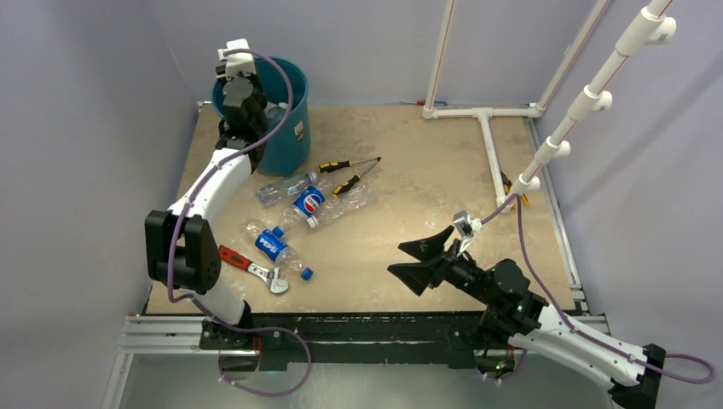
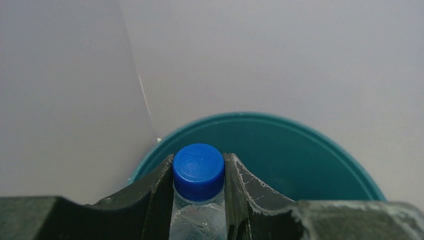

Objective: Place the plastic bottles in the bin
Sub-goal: Place the plastic bottle in the trash bin, then pick up the plastic bottle at the center of the board.

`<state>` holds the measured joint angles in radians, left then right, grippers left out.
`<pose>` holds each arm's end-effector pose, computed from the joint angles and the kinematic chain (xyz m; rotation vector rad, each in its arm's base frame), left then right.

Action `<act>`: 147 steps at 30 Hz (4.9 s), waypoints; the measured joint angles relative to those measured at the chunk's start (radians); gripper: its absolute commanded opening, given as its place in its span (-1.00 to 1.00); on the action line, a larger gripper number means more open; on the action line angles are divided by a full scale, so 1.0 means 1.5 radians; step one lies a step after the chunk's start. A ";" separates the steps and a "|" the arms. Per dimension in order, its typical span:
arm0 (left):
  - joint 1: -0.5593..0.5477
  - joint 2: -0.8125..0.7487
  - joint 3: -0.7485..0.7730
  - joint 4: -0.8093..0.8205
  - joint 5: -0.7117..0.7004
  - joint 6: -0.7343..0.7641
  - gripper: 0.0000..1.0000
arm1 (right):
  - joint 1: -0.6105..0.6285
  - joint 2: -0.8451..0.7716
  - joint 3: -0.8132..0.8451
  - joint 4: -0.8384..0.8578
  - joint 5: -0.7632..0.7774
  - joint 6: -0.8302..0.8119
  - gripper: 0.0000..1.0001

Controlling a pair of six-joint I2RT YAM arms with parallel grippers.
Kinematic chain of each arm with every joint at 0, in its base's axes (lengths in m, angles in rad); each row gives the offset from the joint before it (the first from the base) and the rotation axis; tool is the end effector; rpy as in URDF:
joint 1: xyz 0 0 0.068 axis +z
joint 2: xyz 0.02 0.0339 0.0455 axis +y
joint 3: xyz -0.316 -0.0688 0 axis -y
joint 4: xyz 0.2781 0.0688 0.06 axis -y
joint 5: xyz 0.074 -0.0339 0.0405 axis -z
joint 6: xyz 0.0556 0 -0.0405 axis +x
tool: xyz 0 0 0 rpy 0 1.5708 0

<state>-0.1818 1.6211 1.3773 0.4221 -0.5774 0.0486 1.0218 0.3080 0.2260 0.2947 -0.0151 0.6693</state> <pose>0.4372 -0.0495 0.4416 -0.3203 1.3916 0.2916 0.0659 0.1093 0.2737 -0.2788 1.4847 1.4081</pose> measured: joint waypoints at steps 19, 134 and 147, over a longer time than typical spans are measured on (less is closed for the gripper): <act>0.000 0.032 0.026 -0.166 0.033 -0.102 0.93 | 0.000 0.025 0.000 0.004 0.000 -0.010 0.96; -0.064 -0.864 -0.491 -0.696 0.212 -0.598 0.99 | 0.175 1.098 0.455 0.212 0.179 -0.112 -0.06; -0.068 -0.870 -0.491 -0.692 0.213 -0.598 0.99 | 0.175 1.087 0.454 0.196 0.168 -0.140 -0.58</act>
<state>-0.2840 0.3157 0.6411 -0.6163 -0.2577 -0.8478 1.2850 1.9385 0.9066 0.5888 0.2371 0.4595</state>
